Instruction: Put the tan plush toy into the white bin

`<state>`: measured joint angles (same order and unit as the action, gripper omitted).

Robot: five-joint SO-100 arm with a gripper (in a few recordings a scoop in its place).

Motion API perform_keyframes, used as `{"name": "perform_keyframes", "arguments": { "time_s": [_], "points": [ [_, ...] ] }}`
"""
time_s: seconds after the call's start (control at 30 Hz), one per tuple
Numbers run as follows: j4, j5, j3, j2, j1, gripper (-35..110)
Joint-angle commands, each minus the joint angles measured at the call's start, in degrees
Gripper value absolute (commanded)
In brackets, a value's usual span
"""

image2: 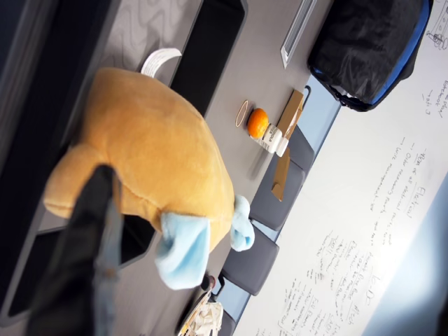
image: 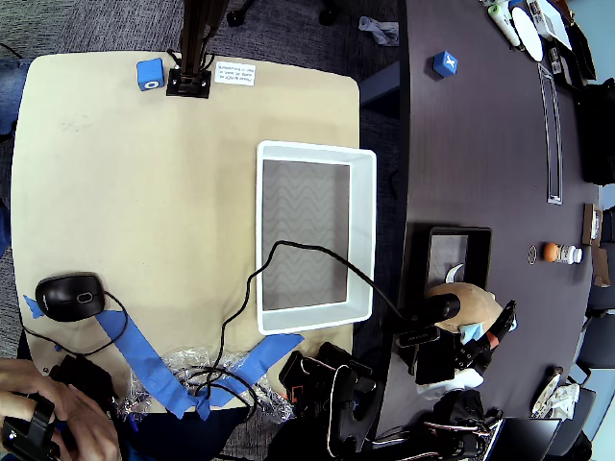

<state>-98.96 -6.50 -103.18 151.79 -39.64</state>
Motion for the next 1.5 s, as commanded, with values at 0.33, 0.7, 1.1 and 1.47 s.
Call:
{"name": "perform_keyframes", "arguments": {
  "time_s": [0.33,0.7,1.1,1.47],
  "points": [
    [-0.35,-1.23,1.23,2.72,-12.66,67],
    [-0.44,-1.58,2.29,1.85,-12.92,67],
    [-0.7,1.58,24.61,-6.24,-13.1,67],
    [-0.7,18.98,25.75,-6.86,-25.4,67]
  ]
}}
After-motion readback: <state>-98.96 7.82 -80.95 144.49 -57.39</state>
